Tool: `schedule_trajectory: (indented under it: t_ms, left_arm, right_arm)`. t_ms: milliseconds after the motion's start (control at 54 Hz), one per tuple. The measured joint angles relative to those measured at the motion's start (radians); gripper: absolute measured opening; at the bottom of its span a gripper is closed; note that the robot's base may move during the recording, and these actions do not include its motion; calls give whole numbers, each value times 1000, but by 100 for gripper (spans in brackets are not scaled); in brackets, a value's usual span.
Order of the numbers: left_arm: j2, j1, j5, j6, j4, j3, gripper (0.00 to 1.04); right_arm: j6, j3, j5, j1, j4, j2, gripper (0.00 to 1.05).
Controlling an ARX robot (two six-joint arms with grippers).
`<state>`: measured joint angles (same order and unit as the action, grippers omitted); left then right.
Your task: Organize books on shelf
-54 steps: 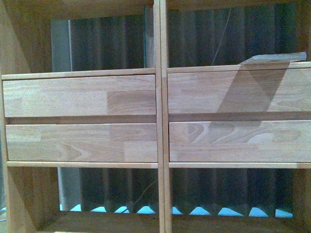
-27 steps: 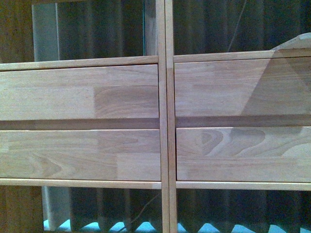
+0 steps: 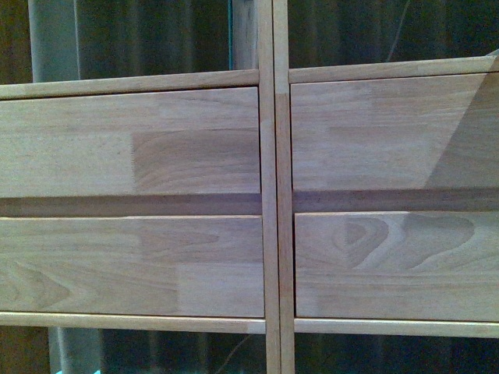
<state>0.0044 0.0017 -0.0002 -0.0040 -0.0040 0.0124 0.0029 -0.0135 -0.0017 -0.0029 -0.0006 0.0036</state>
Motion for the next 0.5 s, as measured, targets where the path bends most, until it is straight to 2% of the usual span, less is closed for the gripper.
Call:
schedule_trajectory:
  t_ms: [500]
  left_arm:
    - [0, 0, 0, 0, 0, 0, 97]
  right_arm:
    - [0, 0, -1, 0, 0, 0, 98]
